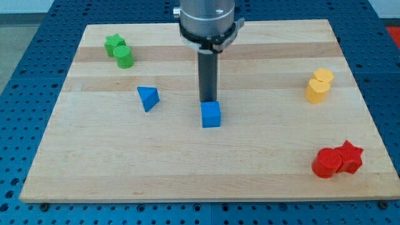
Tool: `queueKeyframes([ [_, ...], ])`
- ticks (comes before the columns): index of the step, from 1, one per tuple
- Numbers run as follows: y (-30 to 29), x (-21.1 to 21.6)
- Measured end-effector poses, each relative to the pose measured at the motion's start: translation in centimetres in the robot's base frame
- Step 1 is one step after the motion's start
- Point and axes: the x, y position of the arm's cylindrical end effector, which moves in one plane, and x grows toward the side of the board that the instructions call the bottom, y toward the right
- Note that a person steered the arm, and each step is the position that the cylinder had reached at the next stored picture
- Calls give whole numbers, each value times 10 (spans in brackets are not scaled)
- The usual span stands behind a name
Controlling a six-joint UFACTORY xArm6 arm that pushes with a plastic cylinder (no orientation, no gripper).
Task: Move the green circle to the top of the blue triangle
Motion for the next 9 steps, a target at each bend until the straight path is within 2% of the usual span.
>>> queueKeyframes([
  [2, 0, 67],
  [3, 0, 83],
  [4, 2, 59],
  [6, -8, -131],
  [7, -80, -183],
  [8, -183, -179],
  [9, -197, -178],
])
